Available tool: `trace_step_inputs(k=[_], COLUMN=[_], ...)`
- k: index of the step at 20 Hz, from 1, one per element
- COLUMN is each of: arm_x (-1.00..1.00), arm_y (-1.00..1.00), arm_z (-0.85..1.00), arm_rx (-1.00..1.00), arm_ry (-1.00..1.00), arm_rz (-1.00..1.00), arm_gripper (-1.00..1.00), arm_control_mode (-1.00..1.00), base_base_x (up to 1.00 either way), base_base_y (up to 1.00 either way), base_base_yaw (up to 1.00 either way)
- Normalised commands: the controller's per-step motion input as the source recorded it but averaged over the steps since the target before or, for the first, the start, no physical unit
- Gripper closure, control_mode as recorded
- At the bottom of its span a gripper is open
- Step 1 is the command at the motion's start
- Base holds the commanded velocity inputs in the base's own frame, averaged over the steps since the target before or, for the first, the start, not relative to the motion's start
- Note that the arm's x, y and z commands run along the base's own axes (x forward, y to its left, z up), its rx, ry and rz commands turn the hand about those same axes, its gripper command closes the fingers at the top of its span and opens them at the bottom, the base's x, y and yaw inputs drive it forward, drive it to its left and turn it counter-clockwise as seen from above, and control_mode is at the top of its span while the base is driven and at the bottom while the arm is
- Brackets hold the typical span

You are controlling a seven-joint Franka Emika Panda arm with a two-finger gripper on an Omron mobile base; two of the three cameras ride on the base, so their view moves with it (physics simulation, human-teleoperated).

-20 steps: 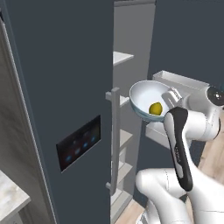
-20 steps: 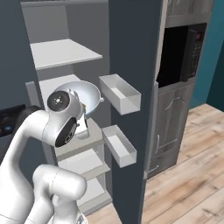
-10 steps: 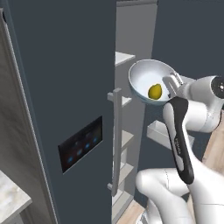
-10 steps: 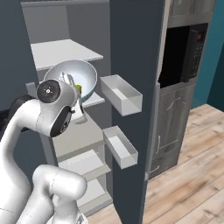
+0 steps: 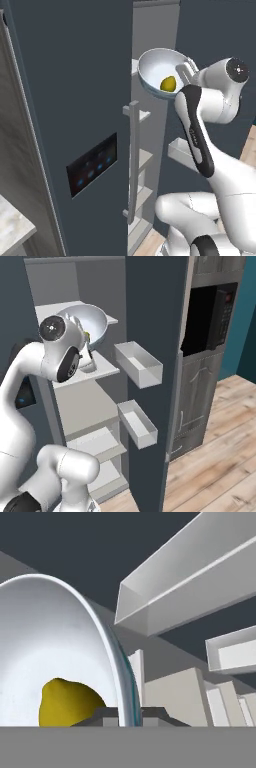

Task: Move the glass cup from next to the sink to the open cabinet. Then, move the bowl with the lemon to the fridge to clear the area for faucet cleaning.

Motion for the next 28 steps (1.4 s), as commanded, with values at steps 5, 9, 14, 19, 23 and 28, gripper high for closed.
trace_step_inputs(k=[5, 9, 14, 19, 23, 28], arm_x=[0.35, 0.31, 0.09, 0.10, 0.06, 0.06], arm_y=[0.02, 0.07, 0.07, 0.15, 0.12, 0.02], arm_z=[0.02, -0.05, -0.20, -0.18, -0.73, -0.67], arm_rx=[0.00, 0.00, 0.00, 0.00, 0.00, -0.02], arm_ry=[0.26, 0.11, 0.05, -0.02, 0.00, 0.00], arm_rz=[0.08, 0.06, 0.07, 0.01, 0.02, 0.01], arm_gripper=[1.00, 1.00, 1.00, 1.00, 1.00, 1.00], arm_control_mode=[-1.00, -1.00, -1.00, -1.00, -1.00, -1.00], base_base_x=[0.00, 0.00, 0.00, 0.00, 0.00, 0.00], base_base_y=[0.00, 0.00, 0.00, 0.00, 0.00, 0.00], base_base_yaw=[0.00, 0.00, 0.00, 0.00, 0.00, 0.00])
